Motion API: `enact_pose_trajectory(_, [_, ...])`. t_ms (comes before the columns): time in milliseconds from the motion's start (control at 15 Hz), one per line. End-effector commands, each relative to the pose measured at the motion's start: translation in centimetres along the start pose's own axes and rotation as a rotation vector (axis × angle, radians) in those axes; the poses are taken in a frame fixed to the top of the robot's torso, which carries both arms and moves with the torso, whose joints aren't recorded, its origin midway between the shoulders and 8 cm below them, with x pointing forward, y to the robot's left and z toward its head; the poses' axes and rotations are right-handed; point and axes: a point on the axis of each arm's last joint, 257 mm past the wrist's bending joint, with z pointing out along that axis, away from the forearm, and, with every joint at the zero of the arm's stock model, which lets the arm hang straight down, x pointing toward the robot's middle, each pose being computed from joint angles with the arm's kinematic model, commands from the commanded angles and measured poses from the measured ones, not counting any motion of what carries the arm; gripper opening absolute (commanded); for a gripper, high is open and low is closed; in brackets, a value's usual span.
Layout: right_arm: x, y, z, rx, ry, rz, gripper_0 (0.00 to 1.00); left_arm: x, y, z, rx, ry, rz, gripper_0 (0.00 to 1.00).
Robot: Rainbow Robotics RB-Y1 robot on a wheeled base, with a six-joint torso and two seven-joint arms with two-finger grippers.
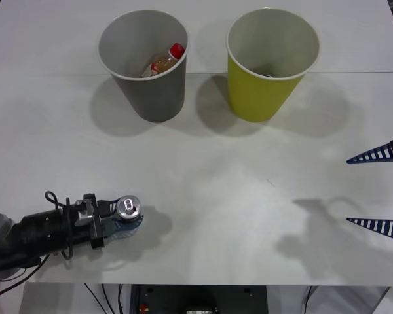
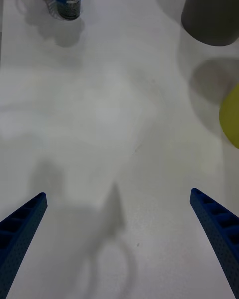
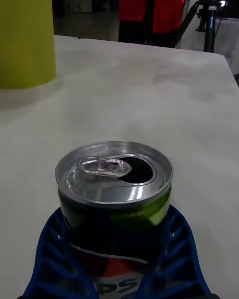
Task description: Put the can into the green bin and the plastic bottle into the gray bin
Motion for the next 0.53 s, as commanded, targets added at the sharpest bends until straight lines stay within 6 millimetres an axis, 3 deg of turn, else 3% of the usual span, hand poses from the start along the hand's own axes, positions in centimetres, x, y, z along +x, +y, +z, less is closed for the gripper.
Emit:
enact_pose_trajectory(67, [0.0,0.0,0.0,0.000,0.000,0.000,1.00,-1.1,0.7,-0.9,0.014,0.012,-0.044,0.00])
enact_pose_trajectory(533, [0.0,0.0,0.0,0.000,0.000,0.000,1.00,-3.8,3.1,-4.5,-0.006,0.202,-0.048,0.00])
